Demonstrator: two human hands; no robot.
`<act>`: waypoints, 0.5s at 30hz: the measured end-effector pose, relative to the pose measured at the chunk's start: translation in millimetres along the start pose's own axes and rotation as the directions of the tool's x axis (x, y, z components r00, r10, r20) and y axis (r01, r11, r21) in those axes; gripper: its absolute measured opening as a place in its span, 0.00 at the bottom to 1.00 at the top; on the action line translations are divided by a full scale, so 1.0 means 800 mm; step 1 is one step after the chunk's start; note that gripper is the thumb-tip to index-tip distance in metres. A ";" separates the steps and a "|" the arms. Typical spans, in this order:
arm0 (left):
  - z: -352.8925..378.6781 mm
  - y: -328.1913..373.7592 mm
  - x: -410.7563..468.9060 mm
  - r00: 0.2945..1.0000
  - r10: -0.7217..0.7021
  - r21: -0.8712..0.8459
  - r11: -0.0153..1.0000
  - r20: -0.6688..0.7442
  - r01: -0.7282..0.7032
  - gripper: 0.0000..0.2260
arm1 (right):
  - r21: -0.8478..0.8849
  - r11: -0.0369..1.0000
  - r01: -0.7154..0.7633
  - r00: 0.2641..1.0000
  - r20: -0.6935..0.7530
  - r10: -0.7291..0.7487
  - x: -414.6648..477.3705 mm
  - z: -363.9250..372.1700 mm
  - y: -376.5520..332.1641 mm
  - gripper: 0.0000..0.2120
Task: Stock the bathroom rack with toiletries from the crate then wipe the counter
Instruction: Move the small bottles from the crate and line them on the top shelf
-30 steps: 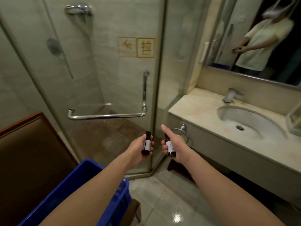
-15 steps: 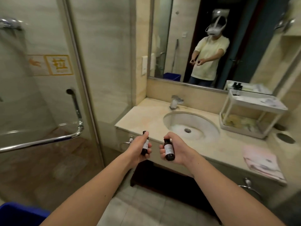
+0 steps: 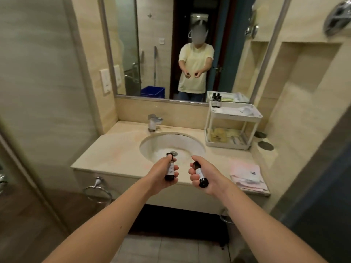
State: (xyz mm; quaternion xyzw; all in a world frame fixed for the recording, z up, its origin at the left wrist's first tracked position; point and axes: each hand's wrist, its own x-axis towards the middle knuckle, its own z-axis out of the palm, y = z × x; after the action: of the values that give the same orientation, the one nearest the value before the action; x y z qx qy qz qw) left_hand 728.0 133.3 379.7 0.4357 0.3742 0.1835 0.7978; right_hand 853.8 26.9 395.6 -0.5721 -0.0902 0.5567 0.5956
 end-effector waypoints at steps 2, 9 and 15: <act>0.021 0.002 0.017 0.999 -0.014 0.022 1.000 0.033 0.013 0.11 | 0.006 1.000 0.002 1.000 -0.006 -0.002 0.000 -0.017 -0.010 0.14; 0.086 0.020 0.097 0.989 -0.047 0.069 0.997 0.140 0.038 0.11 | 0.119 0.993 0.006 0.999 -0.051 0.000 0.031 -0.071 -0.057 0.08; 0.133 0.063 0.183 0.974 -0.048 0.121 0.992 0.223 0.021 0.11 | 0.201 0.971 0.129 0.982 -0.166 -0.096 0.082 -0.100 -0.120 0.09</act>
State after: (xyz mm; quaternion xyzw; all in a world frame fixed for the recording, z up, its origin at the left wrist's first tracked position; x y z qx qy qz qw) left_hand 905.3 192.4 393.8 0.4936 0.2989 0.0967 0.8110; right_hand 991.0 56.5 409.5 -0.5411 -0.0165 0.4824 0.6886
